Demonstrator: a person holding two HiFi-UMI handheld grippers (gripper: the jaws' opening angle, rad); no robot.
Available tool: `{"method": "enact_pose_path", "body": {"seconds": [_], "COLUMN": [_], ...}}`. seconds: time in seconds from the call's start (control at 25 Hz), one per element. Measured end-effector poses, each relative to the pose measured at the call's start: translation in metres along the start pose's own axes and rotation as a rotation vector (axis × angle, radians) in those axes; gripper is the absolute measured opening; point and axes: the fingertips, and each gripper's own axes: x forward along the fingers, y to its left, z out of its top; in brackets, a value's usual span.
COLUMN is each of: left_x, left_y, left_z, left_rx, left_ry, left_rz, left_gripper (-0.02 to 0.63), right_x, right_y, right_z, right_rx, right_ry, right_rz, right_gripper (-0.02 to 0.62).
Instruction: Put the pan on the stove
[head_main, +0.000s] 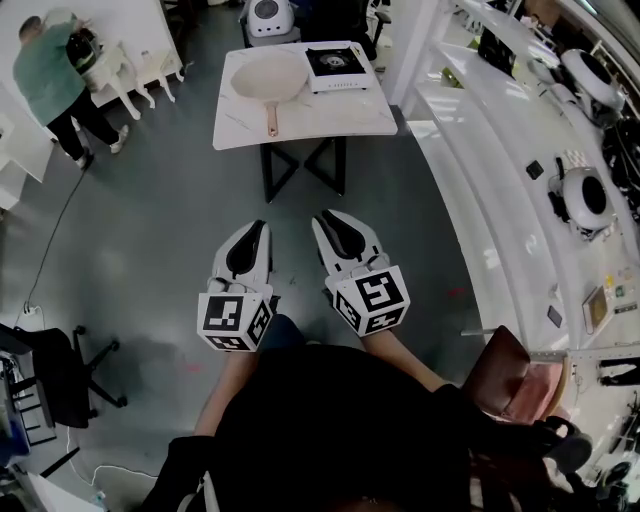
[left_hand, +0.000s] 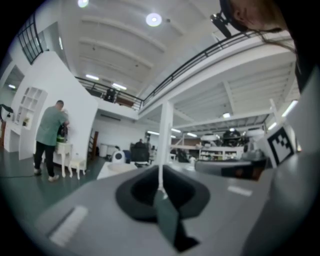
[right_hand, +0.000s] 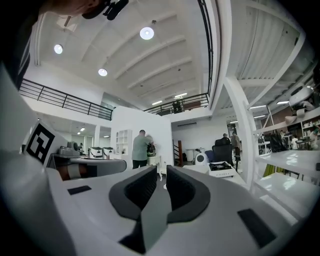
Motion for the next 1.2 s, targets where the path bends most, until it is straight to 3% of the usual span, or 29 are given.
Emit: {"method": "enact_pose_path", "body": {"seconds": [0.16, 0.28, 0.68, 1.2], "left_x": [0.007, 0.013, 0.051, 0.179], "left_y": [0.000, 0.001, 0.022, 0.120], "left_z": [0.000, -0.004, -0.012, -0.010], "left_rx": [-0.017, -0.037, -0.066, -0.063], "left_ry": [-0.004, 0.011, 0.008, 0.008], "left_rz": [-0.002, -0.009, -0.040, -0.087], "left_gripper": [0.051, 0.099, 0.114, 0.114], "right_x": [0.003, 0.008, 0.043, 0.192], "right_y": [-0.007, -0.013, -0.027, -0.078], "right_z": [-0.002, -0.003, -0.010, -0.016], "right_rx": [0.007, 0.019, 0.018, -0.002], "right_ry": [-0.001, 0.003, -0.004, 0.011], "right_rz": [0.002, 0.004, 0.022, 0.017], "right_gripper": [0.032, 0.089, 0.117, 0.117]}}
